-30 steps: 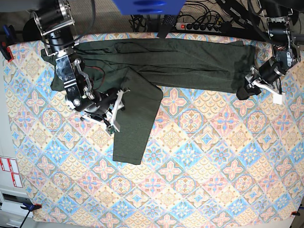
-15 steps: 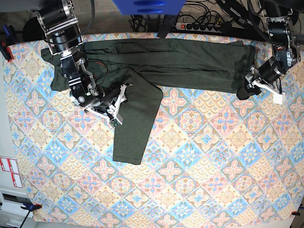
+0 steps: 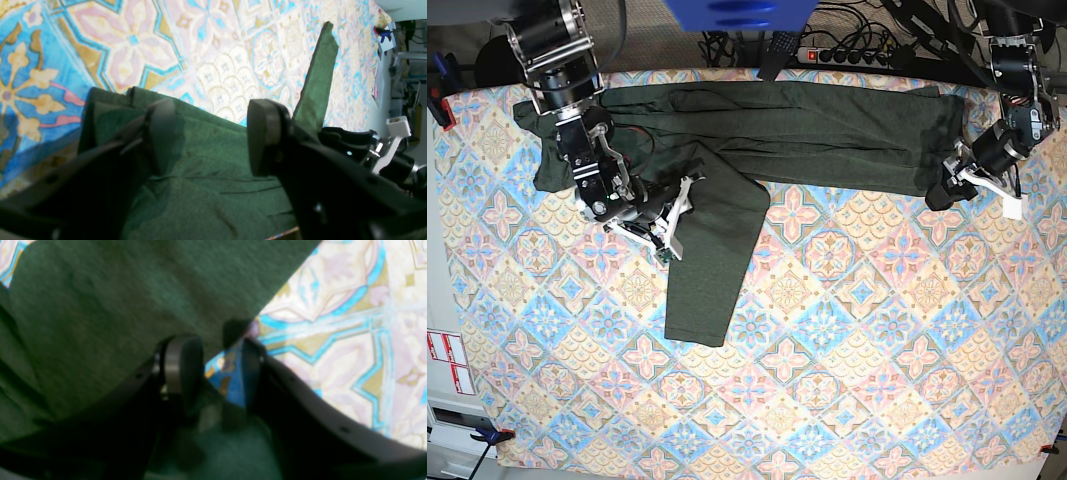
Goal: Fold the T-shirt properly
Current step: 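Drag the folded sleeve and lower body across toward the left gripper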
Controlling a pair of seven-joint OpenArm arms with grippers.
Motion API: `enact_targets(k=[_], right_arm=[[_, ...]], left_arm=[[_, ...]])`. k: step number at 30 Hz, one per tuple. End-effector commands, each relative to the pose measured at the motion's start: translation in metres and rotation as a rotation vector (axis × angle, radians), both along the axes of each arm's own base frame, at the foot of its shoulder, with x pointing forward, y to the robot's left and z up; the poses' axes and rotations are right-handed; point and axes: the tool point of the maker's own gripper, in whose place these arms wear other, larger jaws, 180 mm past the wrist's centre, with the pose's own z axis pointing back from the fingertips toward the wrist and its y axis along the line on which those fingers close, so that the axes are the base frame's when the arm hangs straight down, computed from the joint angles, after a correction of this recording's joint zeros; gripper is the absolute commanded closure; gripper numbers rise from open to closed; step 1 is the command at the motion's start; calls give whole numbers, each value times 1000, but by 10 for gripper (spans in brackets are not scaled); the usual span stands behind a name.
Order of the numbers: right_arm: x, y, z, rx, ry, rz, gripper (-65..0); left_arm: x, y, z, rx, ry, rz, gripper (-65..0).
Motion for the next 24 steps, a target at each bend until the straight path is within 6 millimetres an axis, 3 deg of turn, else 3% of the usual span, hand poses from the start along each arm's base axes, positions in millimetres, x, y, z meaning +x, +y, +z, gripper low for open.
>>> enact_targets(k=[1,7,13,16,24], right_arm=[[0,9,4,28,-5,13,-239],[-4,31,5,72,2,17,-225],[-3,33,7,80,-7,17,-64],[-2,38,18,96,-40,26,-25],[-13,61,65,165,-166,72,-24]], left_arm=[[8,6,12,10,-42,2,-341],[8,6,12,10,-42,2,-341],[8,6,12,10,-42,2,-341],[8,6,12,10,-42,2,-341],[8,6,12,10,-42,2,-341]])
